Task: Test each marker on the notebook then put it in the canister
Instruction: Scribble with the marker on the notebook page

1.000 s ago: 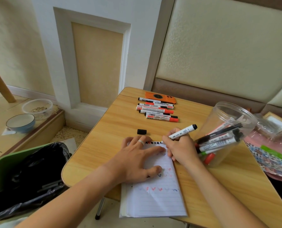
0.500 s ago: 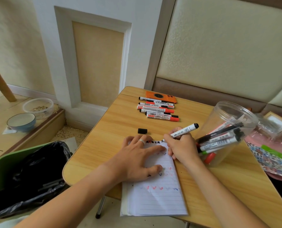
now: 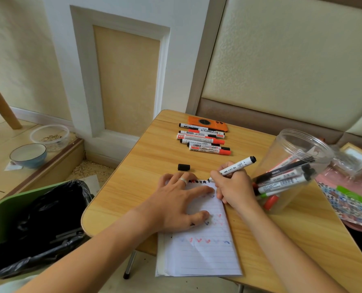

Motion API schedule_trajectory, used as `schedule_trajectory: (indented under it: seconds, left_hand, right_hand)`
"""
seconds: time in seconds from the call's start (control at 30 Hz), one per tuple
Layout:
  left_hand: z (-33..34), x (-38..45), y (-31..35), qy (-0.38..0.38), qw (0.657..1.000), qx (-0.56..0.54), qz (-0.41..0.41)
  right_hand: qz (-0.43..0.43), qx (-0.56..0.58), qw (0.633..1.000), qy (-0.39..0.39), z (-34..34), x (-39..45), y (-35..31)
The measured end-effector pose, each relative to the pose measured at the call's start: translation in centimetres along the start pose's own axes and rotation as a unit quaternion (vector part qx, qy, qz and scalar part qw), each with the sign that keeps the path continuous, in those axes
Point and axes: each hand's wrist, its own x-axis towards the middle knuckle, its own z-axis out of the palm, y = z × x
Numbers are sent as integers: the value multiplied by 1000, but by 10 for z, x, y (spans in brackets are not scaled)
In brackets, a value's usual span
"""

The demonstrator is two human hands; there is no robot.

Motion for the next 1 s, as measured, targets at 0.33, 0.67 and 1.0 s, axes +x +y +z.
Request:
schedule_trajectory:
  seconds: [0.33,0.67,1.0]
  left_hand:
    - [-1,0,0,-9,1000,3,-1]
    - [-1,0,0,-9,1000,1,3]
    - [-1,0,-2,4,1000,-25,-4]
  right_hand:
    - [18,-24,1000,-2,-3,-1,-1]
    - [15,-18,1000,0,-2,-3,-2]
    - [12,6,1000,28,2,-6,-5]
